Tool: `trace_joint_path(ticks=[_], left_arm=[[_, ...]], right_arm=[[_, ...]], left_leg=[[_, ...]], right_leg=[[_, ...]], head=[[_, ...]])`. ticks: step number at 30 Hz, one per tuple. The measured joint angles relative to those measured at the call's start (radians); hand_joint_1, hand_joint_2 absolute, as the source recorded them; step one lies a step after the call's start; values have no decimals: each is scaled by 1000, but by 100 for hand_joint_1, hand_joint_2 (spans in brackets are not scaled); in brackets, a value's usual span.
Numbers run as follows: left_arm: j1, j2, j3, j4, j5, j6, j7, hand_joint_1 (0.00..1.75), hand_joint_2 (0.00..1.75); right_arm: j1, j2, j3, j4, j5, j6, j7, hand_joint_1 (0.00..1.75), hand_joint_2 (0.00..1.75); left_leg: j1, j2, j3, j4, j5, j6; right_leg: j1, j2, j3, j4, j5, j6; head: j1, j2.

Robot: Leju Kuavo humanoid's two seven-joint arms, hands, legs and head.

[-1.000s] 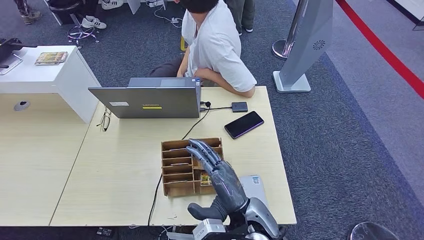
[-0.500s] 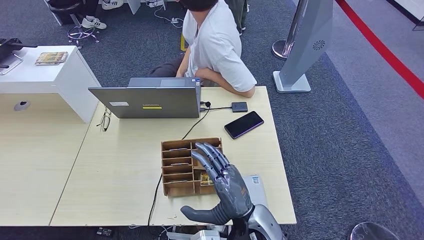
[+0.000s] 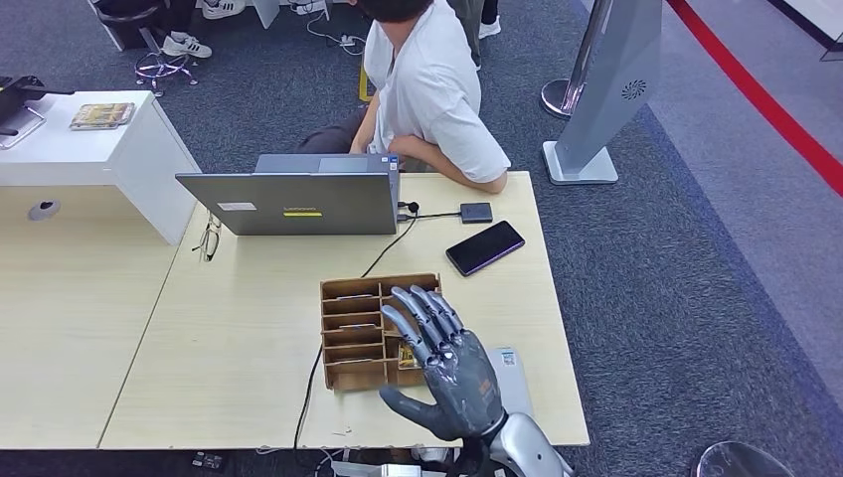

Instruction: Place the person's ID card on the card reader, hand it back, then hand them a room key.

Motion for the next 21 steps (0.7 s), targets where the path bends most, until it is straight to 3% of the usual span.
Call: trace_joint_path(ticks=[21], left_arm=[[0,1,0,0,10,9,10,0,0]], right_arm=[[-1,-25,31,64,43,7,21,0,175]], left_leg=[[0,0,0,0,0,0]], right_leg=[[0,0,0,0,0,0]], head=[[0,0]])
